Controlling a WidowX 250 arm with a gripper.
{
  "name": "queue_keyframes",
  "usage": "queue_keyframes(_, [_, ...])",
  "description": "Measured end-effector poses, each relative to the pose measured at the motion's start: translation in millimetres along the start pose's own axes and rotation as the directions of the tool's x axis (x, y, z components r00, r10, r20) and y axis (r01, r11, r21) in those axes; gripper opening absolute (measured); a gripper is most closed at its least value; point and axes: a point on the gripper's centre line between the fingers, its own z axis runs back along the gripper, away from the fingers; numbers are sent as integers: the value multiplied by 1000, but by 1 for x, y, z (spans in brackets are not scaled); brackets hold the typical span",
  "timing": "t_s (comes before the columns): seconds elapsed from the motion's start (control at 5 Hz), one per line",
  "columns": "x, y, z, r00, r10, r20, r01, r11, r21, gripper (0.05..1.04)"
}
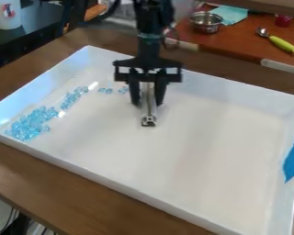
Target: Sweep into pile
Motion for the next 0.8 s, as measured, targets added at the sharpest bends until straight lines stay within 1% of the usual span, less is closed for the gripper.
queue_keyframes(0.2, [12, 19, 0, 999, 35, -3, -35, 999, 1, 496])
queue_keyframes(0.6, [28, 39, -2, 995, 102, 14, -102, 995, -5, 496])
queue_keyframes(0.8, [38, 56, -1, 982, 188, 16, -188, 982, -23, 496])
